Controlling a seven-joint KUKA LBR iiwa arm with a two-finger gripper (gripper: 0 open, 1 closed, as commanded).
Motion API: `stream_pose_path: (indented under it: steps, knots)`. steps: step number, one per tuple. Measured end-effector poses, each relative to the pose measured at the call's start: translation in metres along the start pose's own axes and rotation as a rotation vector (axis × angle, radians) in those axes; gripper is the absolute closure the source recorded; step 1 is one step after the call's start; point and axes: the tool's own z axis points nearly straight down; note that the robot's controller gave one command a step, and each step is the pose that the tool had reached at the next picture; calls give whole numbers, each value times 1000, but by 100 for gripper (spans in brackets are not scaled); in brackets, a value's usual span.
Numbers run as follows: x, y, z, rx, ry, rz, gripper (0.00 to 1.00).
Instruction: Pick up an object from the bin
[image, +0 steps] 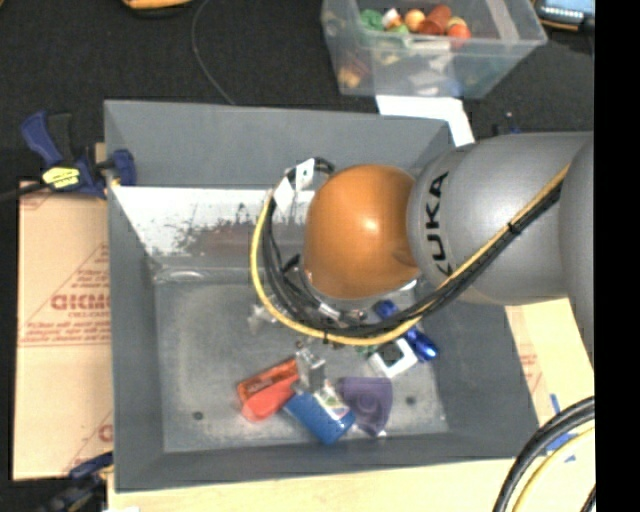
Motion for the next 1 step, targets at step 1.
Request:
stream_pose_path:
  steps: [1]
  knots:
    - [13, -1, 28, -2, 12, -206, 0]
